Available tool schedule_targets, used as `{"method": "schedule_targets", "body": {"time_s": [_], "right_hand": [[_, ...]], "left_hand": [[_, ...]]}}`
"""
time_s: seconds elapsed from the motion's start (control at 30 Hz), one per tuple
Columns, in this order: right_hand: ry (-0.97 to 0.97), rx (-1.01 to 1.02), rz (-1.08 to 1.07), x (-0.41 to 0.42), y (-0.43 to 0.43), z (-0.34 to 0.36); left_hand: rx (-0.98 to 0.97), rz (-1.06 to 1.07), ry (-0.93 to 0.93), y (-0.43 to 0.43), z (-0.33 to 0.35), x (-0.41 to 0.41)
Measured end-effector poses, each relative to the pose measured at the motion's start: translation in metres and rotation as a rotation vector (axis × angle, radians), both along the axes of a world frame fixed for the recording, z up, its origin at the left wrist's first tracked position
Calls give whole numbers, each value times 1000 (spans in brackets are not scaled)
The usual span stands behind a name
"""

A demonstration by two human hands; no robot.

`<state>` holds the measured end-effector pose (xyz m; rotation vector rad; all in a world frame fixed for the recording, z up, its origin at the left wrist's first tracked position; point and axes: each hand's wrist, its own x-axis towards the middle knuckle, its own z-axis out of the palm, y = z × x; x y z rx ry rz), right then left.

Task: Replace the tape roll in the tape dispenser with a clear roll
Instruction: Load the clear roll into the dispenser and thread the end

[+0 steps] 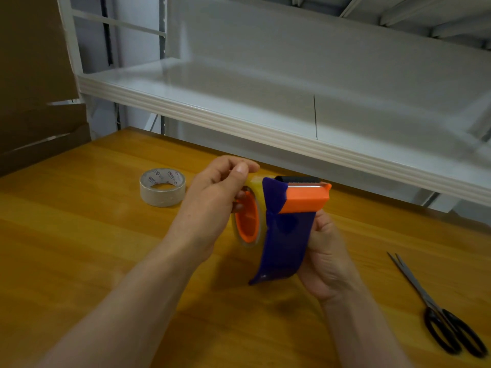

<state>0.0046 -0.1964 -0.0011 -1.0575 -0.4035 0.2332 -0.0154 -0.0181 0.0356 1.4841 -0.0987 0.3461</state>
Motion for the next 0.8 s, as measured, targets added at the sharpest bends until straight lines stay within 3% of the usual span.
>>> {"method": "schedule_targets", "body": {"time_s": [0.3, 0.6, 0.8], "right_hand": [[-105, 2, -153, 4, 0, 5], [-143, 35, -280, 1, -3, 16], [-135, 24, -281, -2, 6, 15]], "left_hand": [[-37, -100, 6, 1, 1, -2], [36, -455, -8, -10, -7, 0], [-5, -395, -93, -18, -10, -4]]}}
